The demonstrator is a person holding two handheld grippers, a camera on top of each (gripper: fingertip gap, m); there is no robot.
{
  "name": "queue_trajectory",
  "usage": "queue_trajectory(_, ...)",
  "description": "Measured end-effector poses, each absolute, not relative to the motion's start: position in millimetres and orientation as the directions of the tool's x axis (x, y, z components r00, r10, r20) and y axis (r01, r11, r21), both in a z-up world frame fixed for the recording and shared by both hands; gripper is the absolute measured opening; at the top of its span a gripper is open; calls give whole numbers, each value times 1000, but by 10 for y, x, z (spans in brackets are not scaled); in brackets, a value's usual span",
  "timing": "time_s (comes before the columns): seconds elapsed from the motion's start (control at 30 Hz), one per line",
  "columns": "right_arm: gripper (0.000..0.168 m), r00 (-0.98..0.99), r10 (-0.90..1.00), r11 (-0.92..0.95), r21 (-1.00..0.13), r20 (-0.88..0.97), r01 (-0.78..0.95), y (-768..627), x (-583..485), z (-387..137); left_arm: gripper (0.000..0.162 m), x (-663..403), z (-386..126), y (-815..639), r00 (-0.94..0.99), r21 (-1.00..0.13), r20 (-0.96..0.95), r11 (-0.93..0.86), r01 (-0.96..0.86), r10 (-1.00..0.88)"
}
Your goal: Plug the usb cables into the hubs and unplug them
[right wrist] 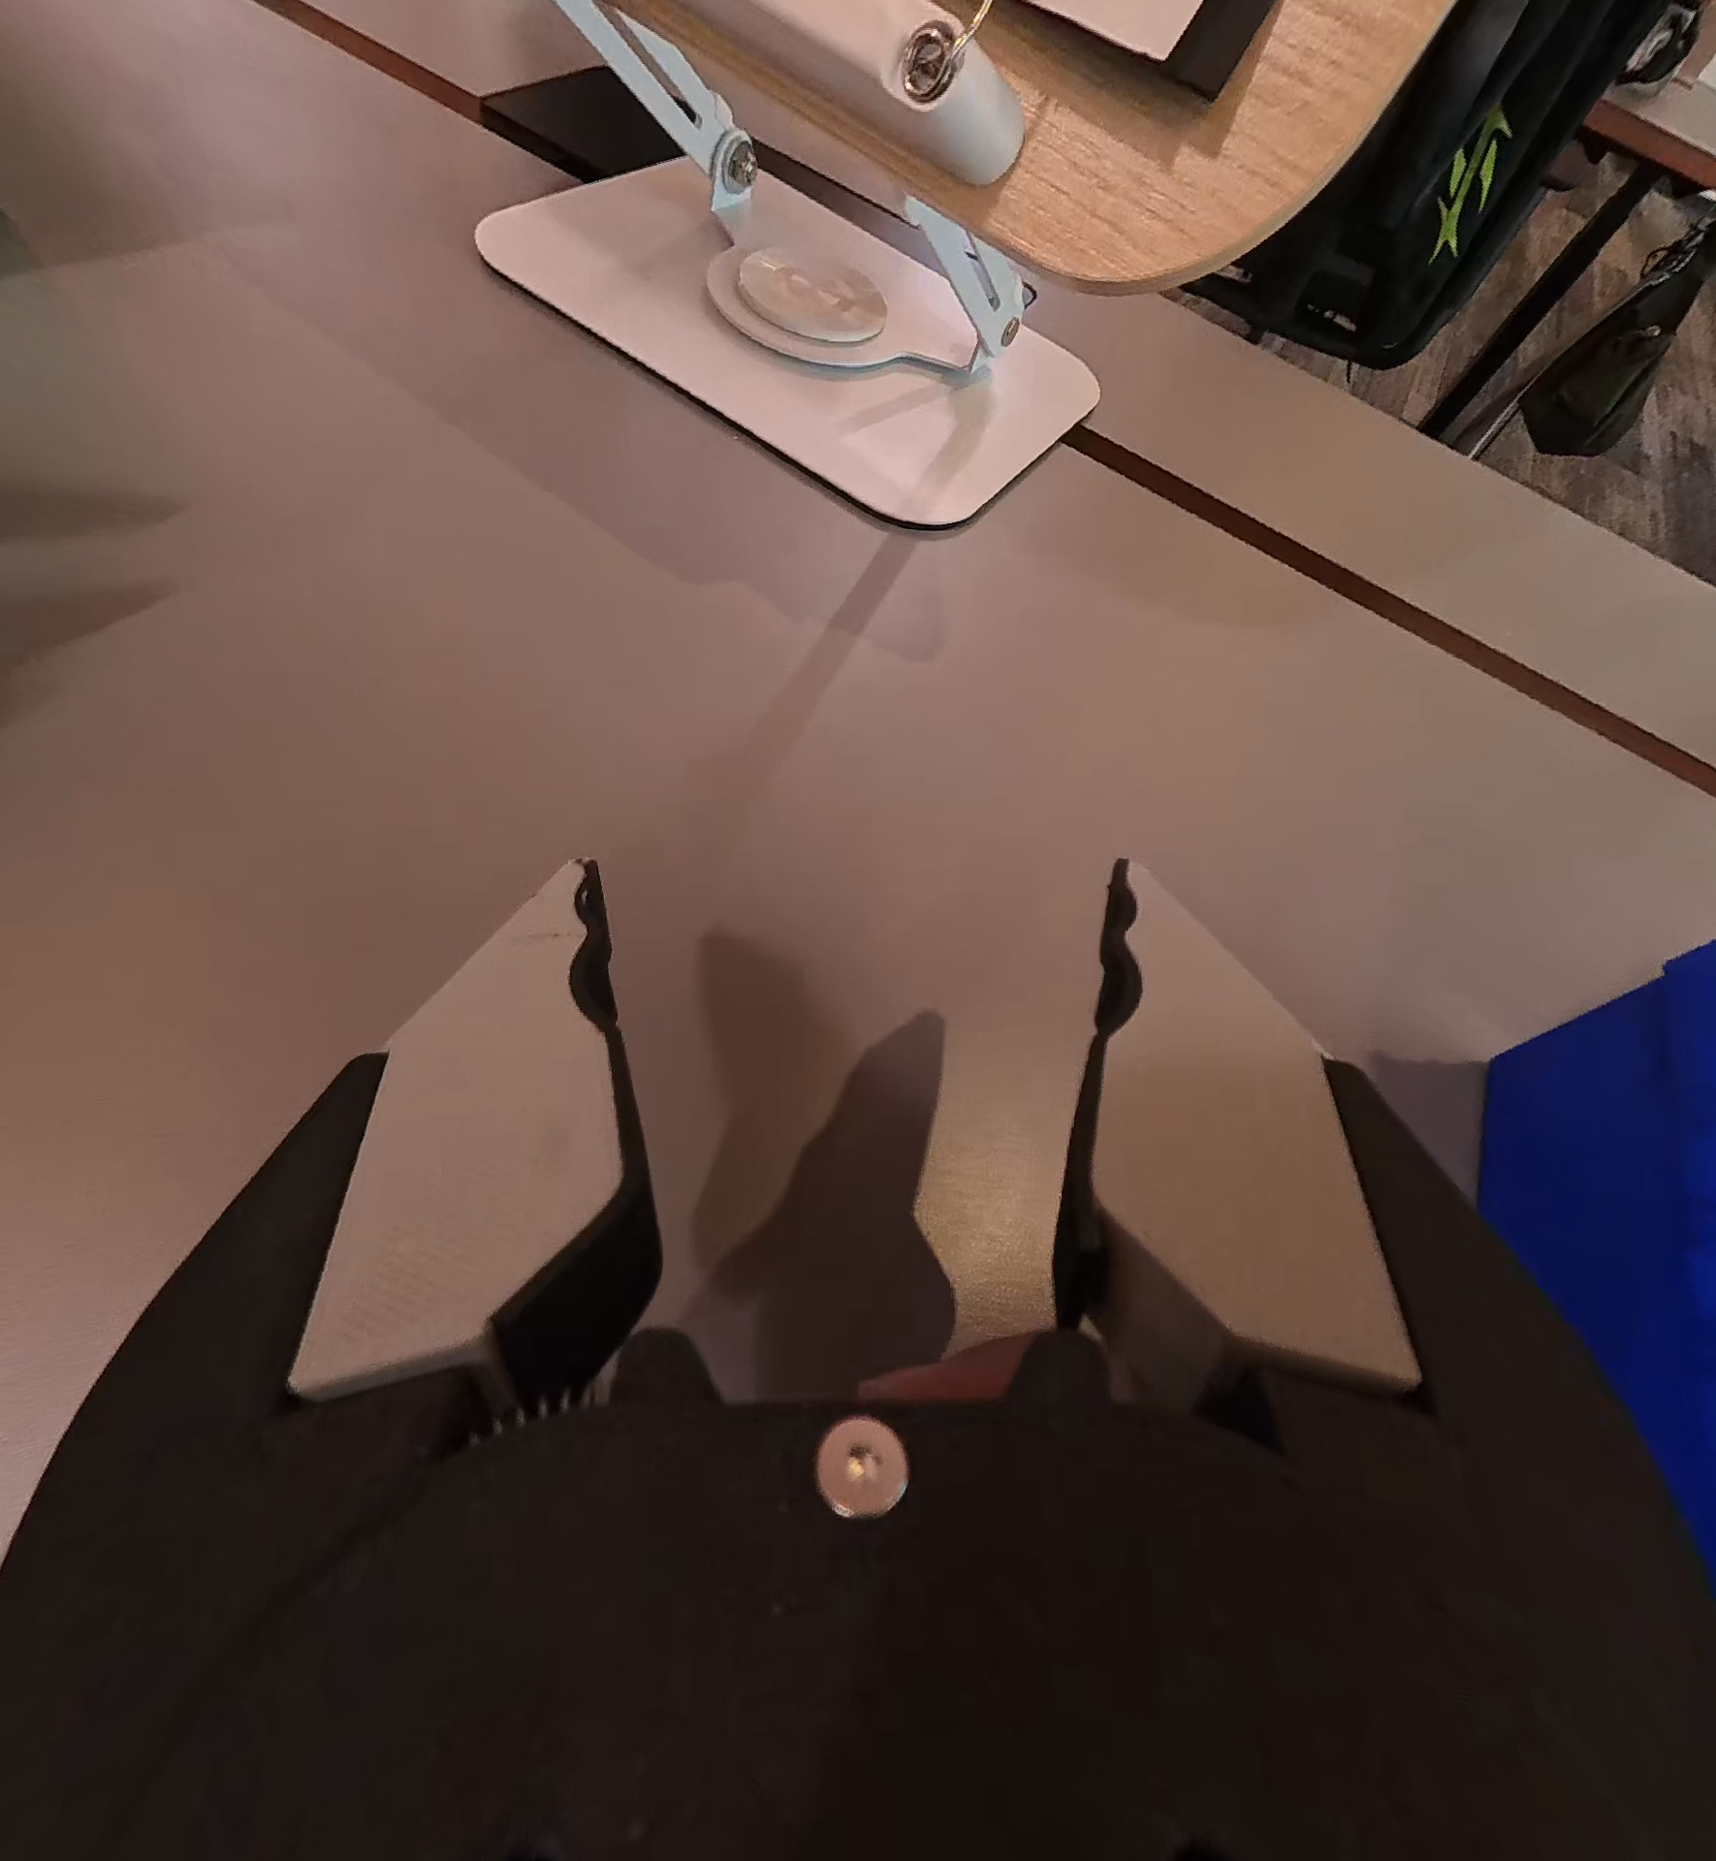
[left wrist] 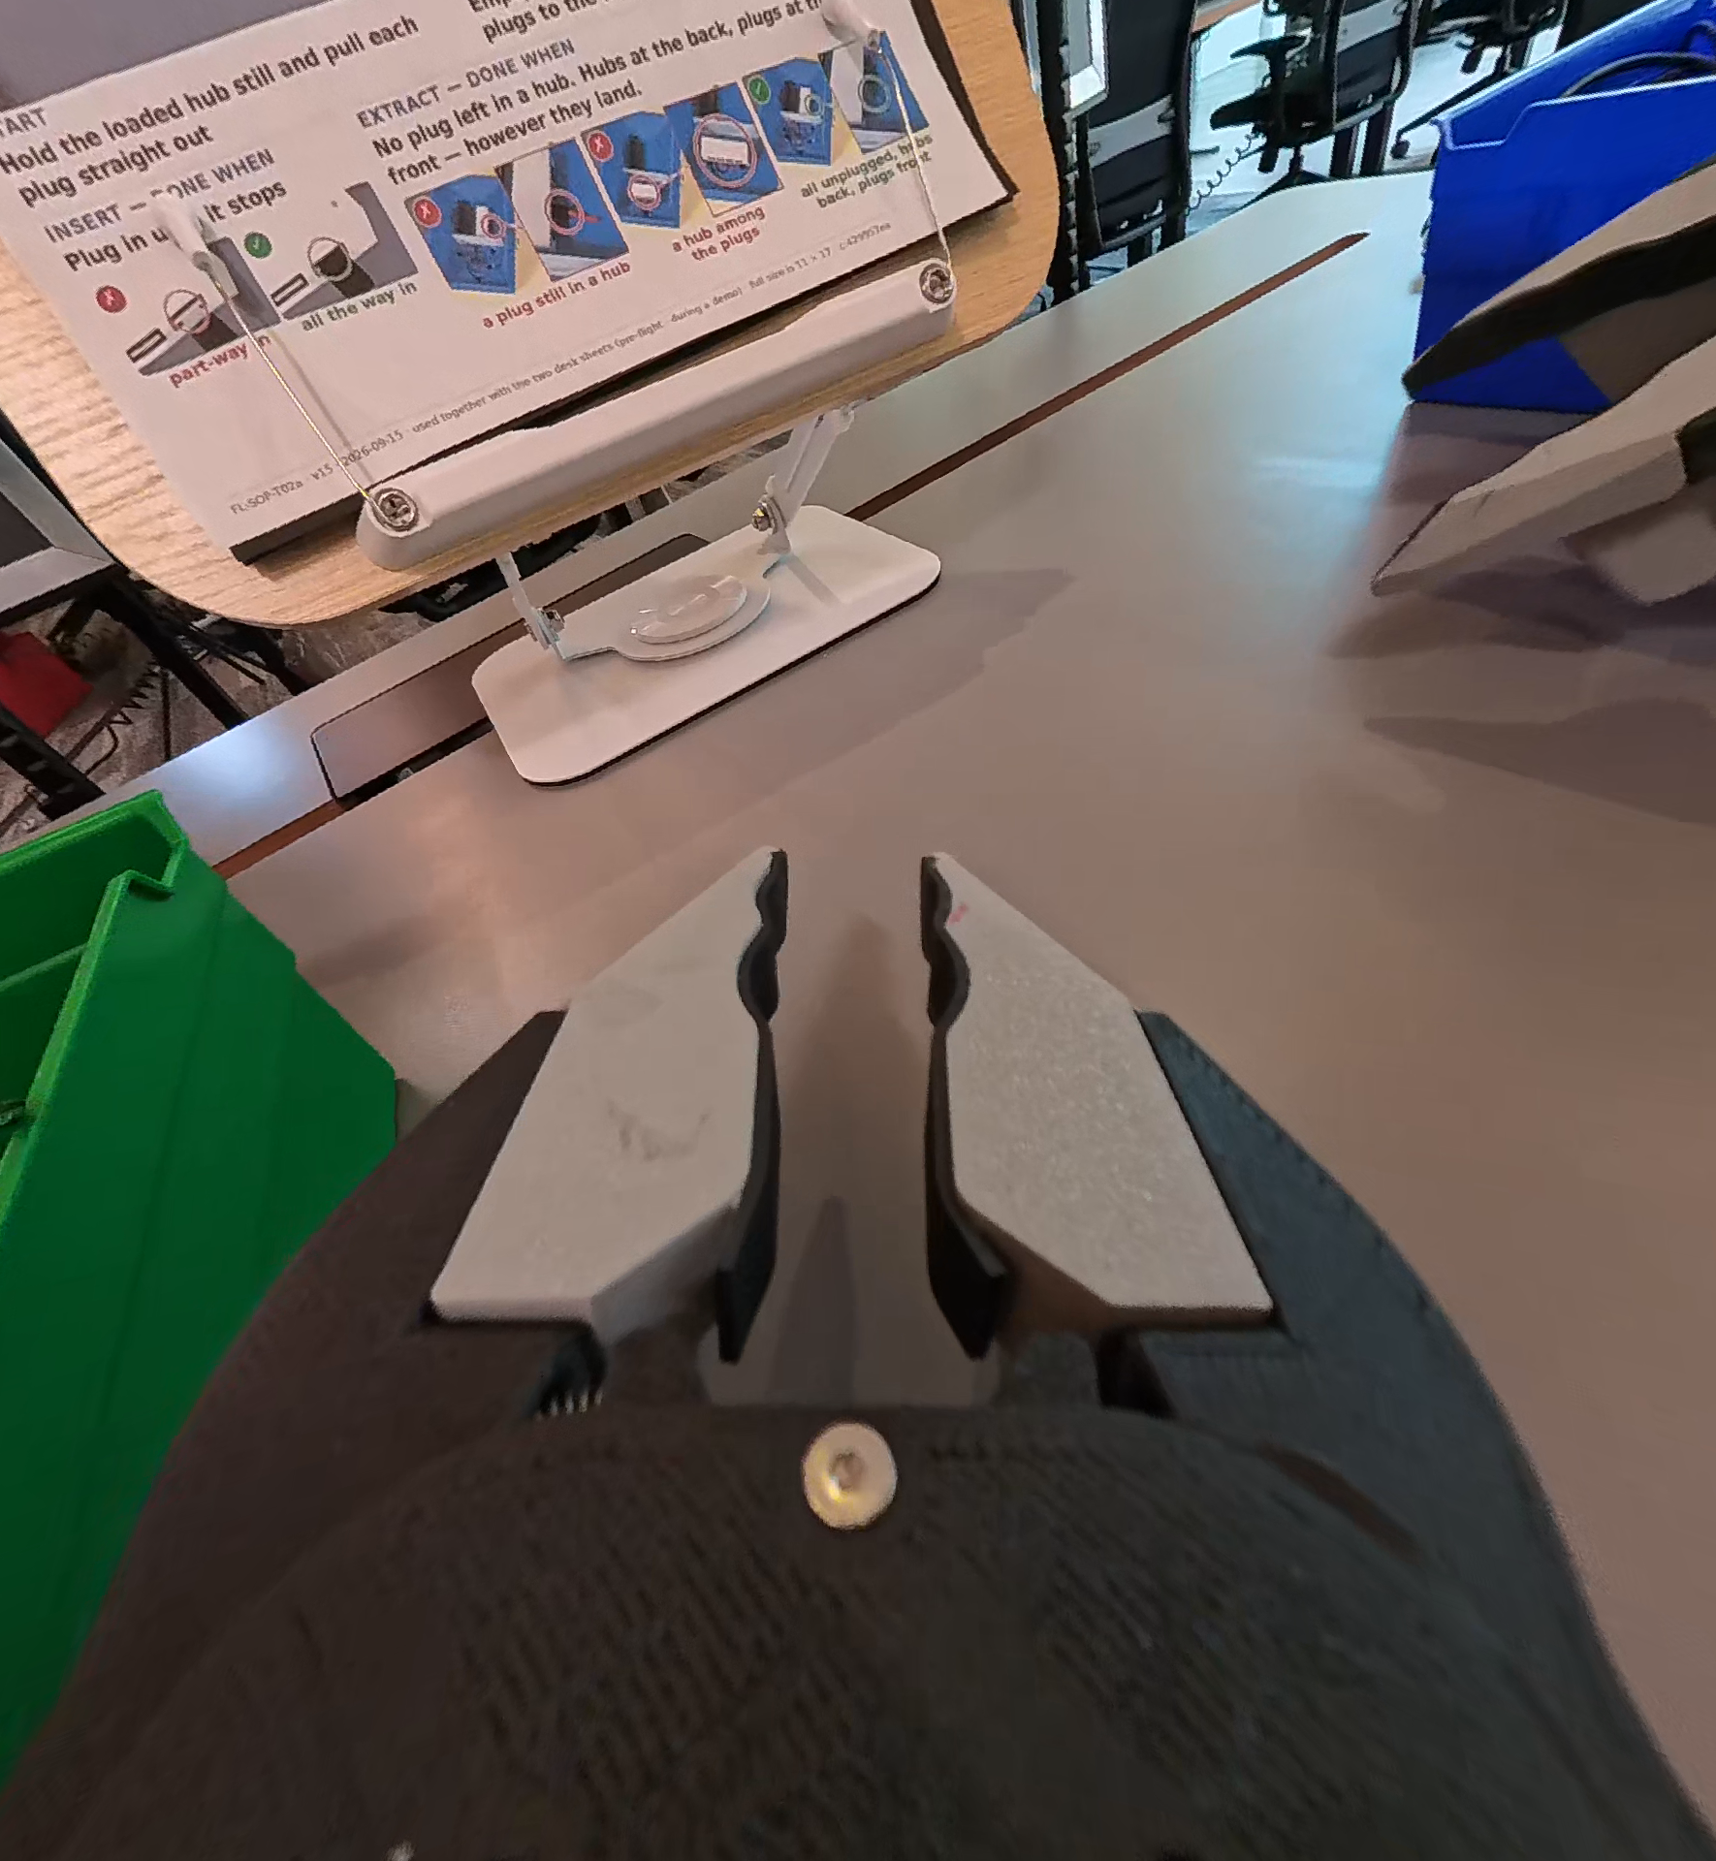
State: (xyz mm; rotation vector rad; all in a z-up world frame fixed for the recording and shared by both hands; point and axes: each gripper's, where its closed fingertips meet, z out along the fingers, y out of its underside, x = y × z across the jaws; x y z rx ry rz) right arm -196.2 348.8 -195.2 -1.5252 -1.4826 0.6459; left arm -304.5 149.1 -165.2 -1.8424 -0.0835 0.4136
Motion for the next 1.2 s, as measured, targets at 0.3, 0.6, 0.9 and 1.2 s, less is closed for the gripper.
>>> queue_trajectory(0.3, 100, 214, 952, 110, -897, 220, 429, 3523, -1870, -1790, 31, -3081, -1579, 1405, 906, -943, -251, -297, -149, 342)
queue_trajectory(0.6, 103, 222, 950, 134, -929, 219, 345, 3162, -1328, -1633, 37, -2457, -914, 524, 897, -983, -178, -118, -141, 406)
queue_trajectory(0.9, 85, 402, 884, 87, -931, 237, 355, 3212, 3, -1233, 67, -2784, -905, -556, 793, -978, -161, -201, -49, 587)
queue_trajectory(1.2, 94, 459, 865, -62, -867, 200, 494, 3670, 210, -1680, 46, -3303, -1516, -471, 729, -937, -224, -349, 22, 647)
